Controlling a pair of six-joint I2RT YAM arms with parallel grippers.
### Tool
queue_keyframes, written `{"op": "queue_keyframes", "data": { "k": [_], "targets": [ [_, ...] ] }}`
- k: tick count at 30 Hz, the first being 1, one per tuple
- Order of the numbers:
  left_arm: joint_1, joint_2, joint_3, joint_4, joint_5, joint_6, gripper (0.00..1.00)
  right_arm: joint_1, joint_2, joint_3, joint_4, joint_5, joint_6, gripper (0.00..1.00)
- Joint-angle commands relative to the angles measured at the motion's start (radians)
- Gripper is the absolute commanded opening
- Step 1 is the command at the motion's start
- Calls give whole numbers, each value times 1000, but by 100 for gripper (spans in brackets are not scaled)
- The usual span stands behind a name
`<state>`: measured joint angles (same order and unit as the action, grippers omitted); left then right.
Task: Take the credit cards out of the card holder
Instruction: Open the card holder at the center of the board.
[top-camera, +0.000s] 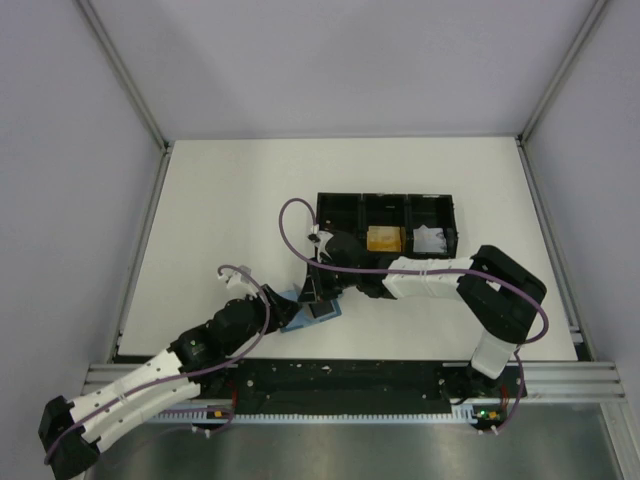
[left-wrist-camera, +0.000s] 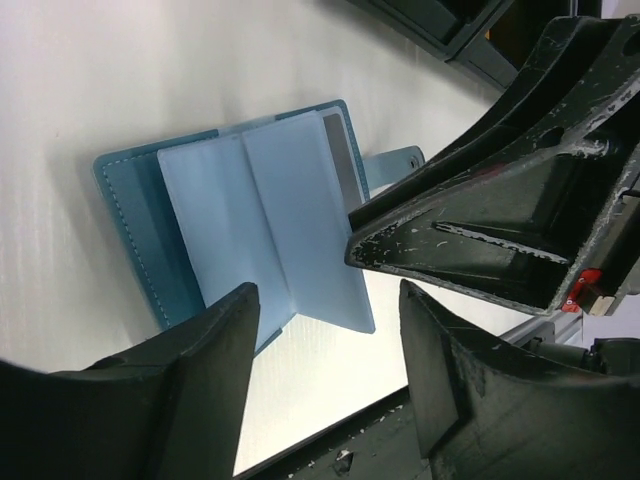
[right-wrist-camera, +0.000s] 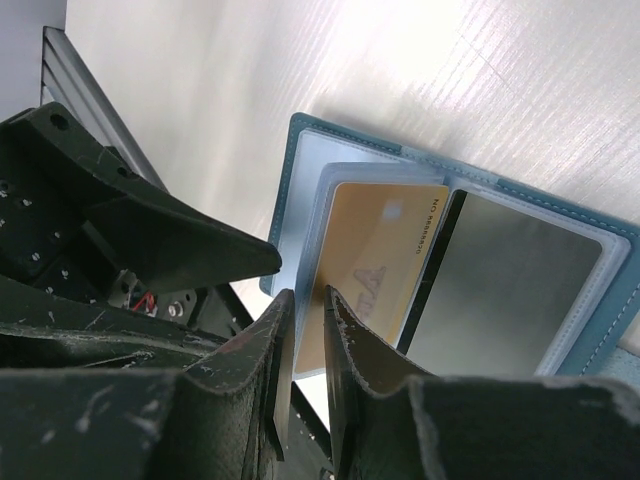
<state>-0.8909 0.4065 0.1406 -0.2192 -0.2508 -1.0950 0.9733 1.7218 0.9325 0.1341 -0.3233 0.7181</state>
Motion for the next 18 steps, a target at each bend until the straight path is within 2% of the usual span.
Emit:
{"op": "queue_keyframes", "data": {
  "k": [1, 7, 18],
  "targets": [
    [-2, -11, -36, 112, 16, 7, 59, 15, 13, 46, 10, 16, -11, 18],
    [-2, 64, -19, 129, 16, 15, 52, 16, 12, 45, 2, 23, -11, 18],
    [-2, 193, 10, 173, 53, 26, 52, 15, 13, 46, 1, 21, -11, 18]
  ]
}}
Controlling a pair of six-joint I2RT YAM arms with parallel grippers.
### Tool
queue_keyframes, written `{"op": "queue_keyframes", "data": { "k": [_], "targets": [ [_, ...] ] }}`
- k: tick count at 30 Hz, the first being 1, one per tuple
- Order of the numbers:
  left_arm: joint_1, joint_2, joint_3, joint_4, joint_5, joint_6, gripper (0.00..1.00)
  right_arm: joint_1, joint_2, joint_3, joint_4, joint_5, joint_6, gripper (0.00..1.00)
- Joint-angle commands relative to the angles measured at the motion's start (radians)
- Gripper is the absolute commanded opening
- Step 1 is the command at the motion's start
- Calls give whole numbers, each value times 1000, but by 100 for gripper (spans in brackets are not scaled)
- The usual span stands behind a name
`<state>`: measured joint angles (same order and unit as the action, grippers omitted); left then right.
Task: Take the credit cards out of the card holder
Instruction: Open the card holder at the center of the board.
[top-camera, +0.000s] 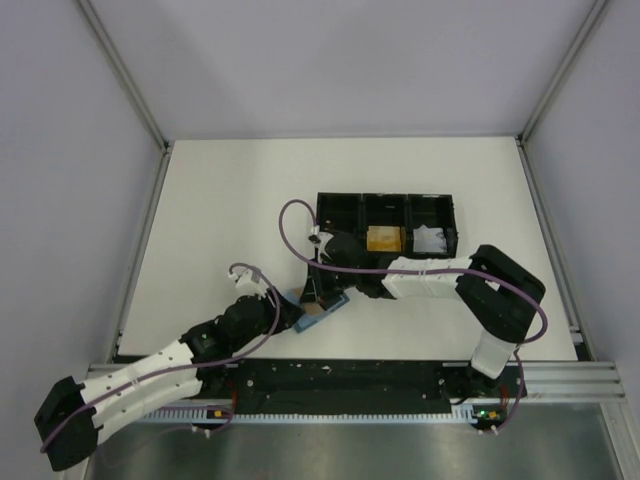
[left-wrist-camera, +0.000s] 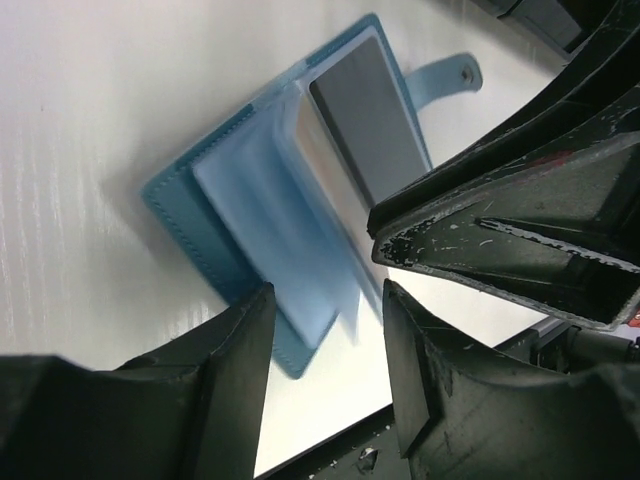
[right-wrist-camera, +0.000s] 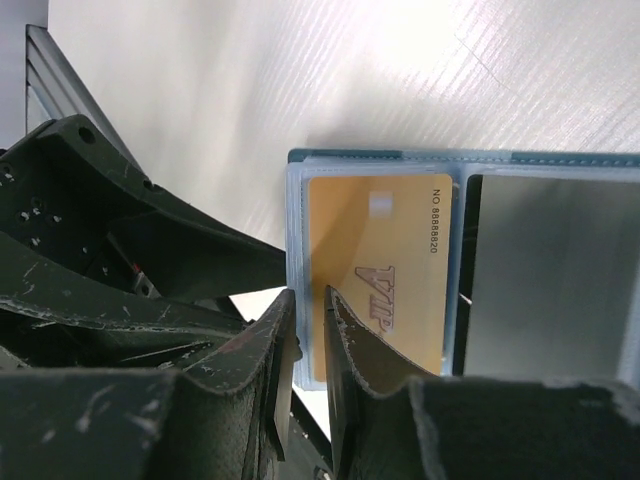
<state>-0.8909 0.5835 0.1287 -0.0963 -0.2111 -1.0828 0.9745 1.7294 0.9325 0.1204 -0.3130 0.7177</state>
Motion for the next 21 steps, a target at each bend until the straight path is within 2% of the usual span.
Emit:
{"op": "queue_keyframes", "data": {
  "k": [1, 3, 8, 11, 13, 16, 21],
  "targets": [
    [-2, 16, 23, 47, 10, 12, 50, 13, 7, 45, 15, 12, -11, 18],
    [-2, 21, 26, 35, 4, 12, 41, 13, 6, 46, 4, 20, -15, 18],
    [-2, 33, 32, 10, -13, 12, 29, 13, -10, 52, -39, 61, -38, 18],
    [-2, 53, 40, 4, -14, 12, 28, 12, -17, 54, -68, 92, -69, 21],
    [-2, 59, 52, 0, -14, 20, 32, 13, -30, 51, -100, 133, -98, 24],
    [-2, 79, 58, -6, -36, 29, 33, 12, -42, 51, -117, 158, -139, 29],
    [-2, 130, 61, -22, -86, 15, 21, 16, -54, 46, -159, 173, -208, 35]
  ]
}}
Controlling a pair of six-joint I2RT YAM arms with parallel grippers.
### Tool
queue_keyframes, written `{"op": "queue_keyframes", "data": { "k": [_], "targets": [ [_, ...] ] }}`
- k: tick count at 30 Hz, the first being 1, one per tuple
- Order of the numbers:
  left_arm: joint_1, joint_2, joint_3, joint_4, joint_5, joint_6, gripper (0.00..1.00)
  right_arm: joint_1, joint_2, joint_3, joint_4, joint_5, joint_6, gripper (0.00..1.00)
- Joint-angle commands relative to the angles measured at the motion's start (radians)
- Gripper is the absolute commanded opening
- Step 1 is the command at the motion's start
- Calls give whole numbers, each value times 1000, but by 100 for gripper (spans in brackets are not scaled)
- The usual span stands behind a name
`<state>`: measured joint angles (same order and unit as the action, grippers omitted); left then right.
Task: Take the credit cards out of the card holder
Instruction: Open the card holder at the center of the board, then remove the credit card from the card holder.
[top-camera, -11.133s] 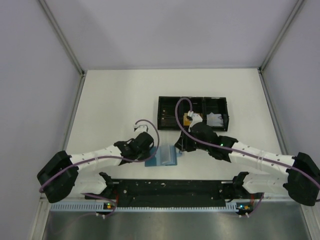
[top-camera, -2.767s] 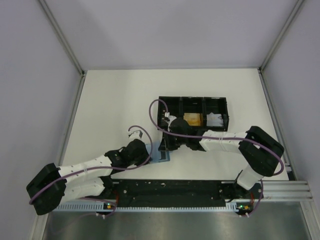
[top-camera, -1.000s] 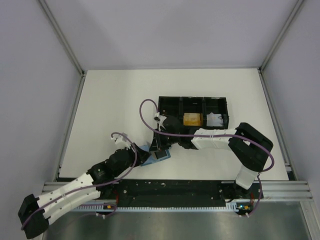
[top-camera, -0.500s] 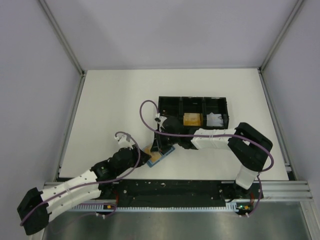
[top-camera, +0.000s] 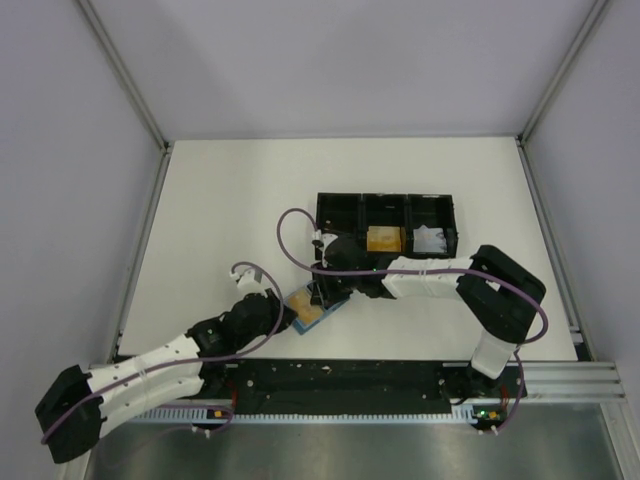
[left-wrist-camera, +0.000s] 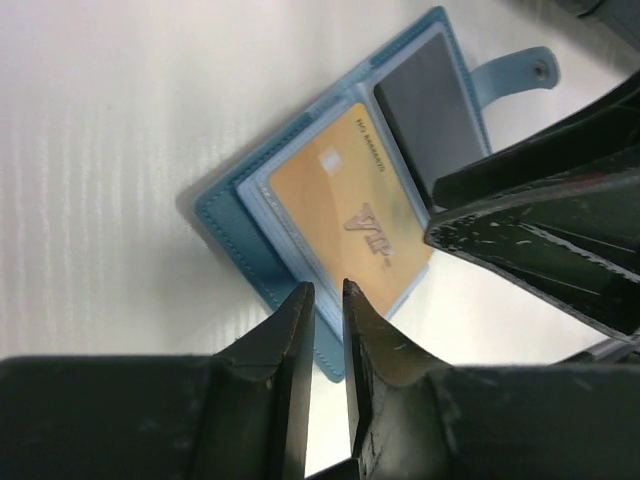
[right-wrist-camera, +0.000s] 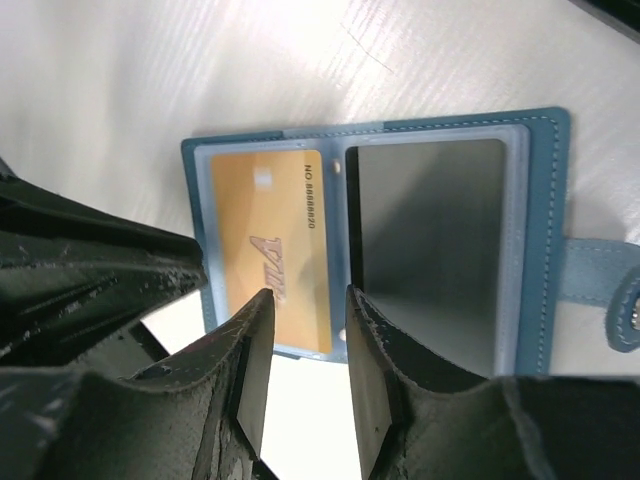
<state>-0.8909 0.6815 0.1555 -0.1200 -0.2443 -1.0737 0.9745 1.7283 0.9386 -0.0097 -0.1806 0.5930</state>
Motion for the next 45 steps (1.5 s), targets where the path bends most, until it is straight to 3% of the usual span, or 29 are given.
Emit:
{"op": "queue_keyframes", "data": {
  "k": [1, 9, 17, 29, 45],
  "targets": [
    [-2, 41, 36, -1, -55, 6, 20, 20, -53, 42, -32, 46, -96, 35],
    [0, 128, 73, -26, -50, 20, 8, 20, -27, 46, -21, 41, -94, 36],
    [0, 184, 116, -72, -47, 20, 8, 18, 20, 39, -1, 1, -61, 36],
    [12, 107, 180, -72, -44, 72, 8, 10, 30, -14, 79, -80, 5, 31],
    [70, 286, 136, -18, 5, 81, 6, -26, 40, -70, 165, -115, 80, 29]
  ]
}}
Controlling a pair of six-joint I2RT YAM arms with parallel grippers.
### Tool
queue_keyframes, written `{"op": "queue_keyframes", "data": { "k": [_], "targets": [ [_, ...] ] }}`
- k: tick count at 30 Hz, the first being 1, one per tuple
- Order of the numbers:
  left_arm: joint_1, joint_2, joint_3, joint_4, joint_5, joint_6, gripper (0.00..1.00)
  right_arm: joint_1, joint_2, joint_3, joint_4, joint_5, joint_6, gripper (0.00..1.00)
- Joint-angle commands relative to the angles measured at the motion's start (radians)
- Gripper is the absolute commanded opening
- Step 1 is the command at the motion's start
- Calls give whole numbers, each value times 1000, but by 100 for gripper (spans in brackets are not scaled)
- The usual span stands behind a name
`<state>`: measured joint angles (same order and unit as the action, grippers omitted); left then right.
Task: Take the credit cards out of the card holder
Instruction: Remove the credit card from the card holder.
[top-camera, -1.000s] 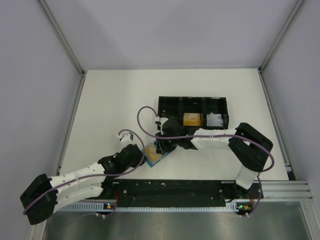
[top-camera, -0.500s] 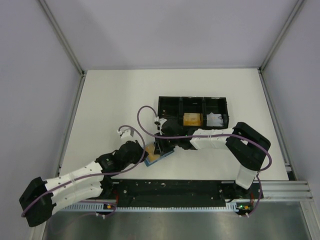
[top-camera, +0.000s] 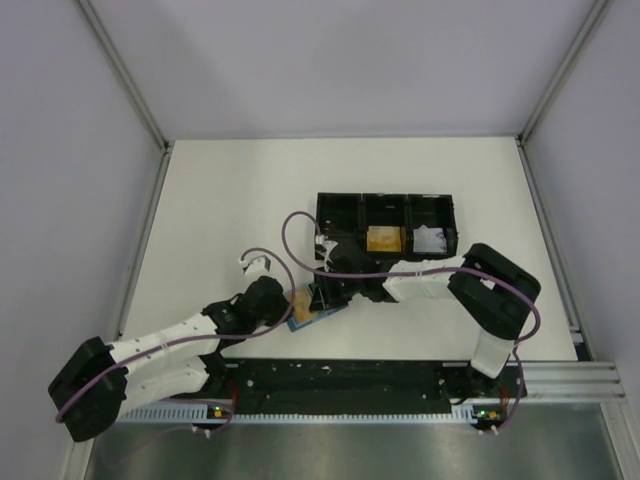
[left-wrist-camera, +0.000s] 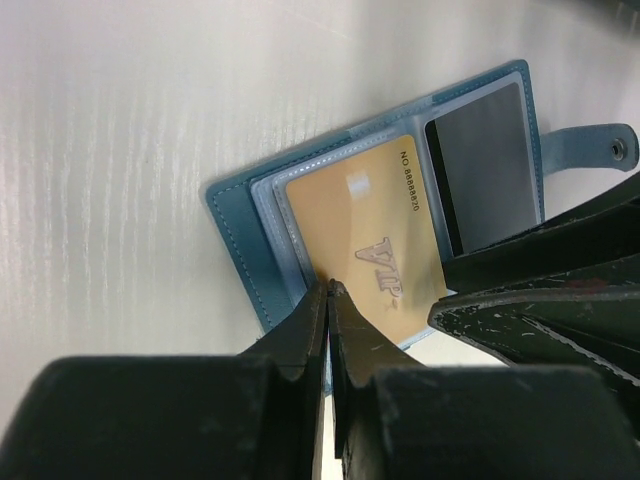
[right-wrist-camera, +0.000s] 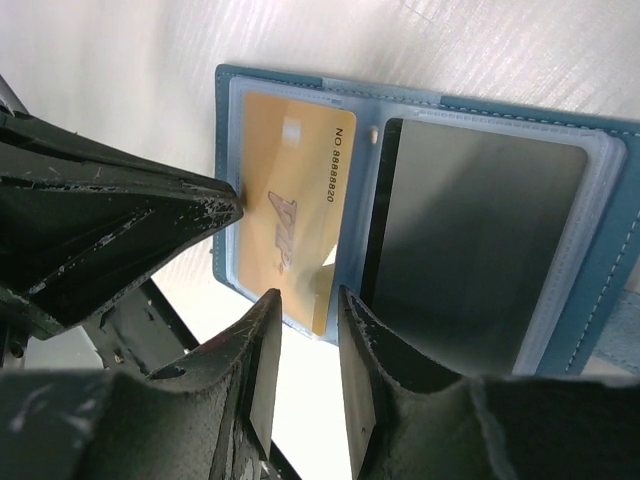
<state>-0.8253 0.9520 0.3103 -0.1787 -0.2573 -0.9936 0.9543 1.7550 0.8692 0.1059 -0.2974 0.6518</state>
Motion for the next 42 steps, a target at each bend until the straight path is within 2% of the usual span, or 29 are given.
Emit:
{"op": "queue_keyframes", "data": {
  "k": [1, 6, 12, 16, 17, 35, 36, 38, 42],
  "targets": [
    [5, 21, -20, 41, 21, 1, 5, -5, 15, 1, 51, 0, 22, 29],
    [3, 33, -31, 44, 33, -4, 4, -8, 34, -7, 92, -40, 43, 27],
    [11, 39, -46, 51, 39, -7, 4, -43, 38, -85, 257, -130, 126, 15],
    [35, 37, -57, 61, 61, 0, 4, -60, 40, -125, 337, -173, 147, 1],
    [38, 39, -59, 62, 62, 1, 4, -60, 40, -131, 348, -180, 152, 0],
    [71, 48, -63, 48, 84, 16, 3, -111, 20, -200, 379, -189, 183, 0],
    [71, 47, -63, 50, 87, 18, 3, -111, 18, -197, 385, -192, 186, 4],
    [71, 51, -63, 53, 89, 21, 3, -112, 18, -185, 382, -190, 187, 19],
    [71, 51, -62, 54, 92, 24, 3, -111, 29, -151, 361, -171, 187, 25]
  ]
}}
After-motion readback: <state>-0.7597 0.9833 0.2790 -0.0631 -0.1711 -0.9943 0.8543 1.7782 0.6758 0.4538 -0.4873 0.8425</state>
